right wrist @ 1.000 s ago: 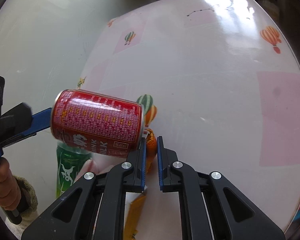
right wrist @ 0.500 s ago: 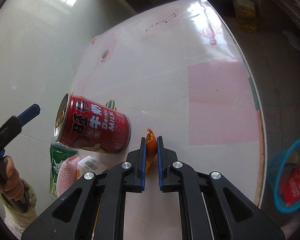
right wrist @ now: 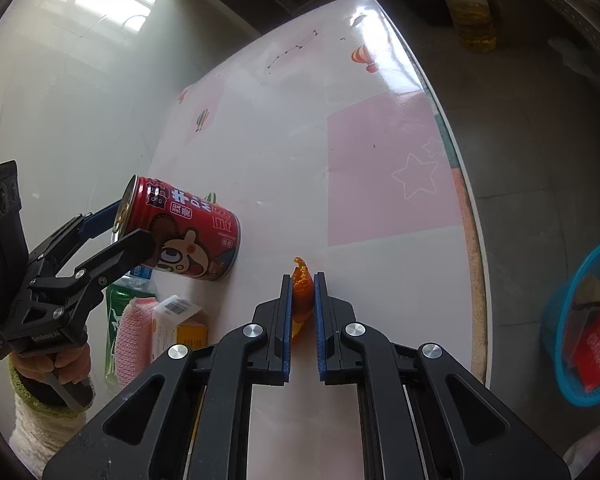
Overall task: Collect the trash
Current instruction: 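Lift the red can and orange peel and carry them toward the wastebasket, then open both tools to drop the can and peel into the wastebasket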
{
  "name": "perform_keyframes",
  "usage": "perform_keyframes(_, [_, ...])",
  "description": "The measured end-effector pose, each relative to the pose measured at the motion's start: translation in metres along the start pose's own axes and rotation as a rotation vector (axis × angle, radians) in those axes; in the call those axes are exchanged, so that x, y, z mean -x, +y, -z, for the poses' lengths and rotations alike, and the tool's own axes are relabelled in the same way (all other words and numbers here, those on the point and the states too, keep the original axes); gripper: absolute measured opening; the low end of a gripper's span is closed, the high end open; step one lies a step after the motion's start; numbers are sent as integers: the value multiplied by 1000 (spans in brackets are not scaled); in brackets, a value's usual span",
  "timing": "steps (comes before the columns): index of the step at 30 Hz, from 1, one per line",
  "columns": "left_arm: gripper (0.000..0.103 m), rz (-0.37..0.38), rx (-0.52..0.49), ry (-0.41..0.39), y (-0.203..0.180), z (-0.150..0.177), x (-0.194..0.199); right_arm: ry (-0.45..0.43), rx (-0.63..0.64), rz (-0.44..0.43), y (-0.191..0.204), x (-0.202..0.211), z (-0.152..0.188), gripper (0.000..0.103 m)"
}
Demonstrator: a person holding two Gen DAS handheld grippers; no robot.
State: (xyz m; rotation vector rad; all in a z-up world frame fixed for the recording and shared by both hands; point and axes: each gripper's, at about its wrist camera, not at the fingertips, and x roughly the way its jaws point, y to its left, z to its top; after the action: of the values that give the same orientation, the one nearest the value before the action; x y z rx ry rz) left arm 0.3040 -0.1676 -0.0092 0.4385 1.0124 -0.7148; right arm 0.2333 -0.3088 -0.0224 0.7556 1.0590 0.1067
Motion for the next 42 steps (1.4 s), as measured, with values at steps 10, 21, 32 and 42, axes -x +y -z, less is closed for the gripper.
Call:
perform_keyframes(10, [64,17,88,14,4,4,-10,-26,-39,-44,-13,1,6,8])
perform_keyframes(21, [64,34,147,-19,3,9,21,-77,-67,-76,-22,30,23,8])
perform_keyframes(32, [64,155,82,-82,-64,-1,87,-263,-111,-111,-53,125,54,8])
perform_keyframes(42, [64,329,-86,-68,-197,-20,92,-471,-252,77,-135,228,123,8])
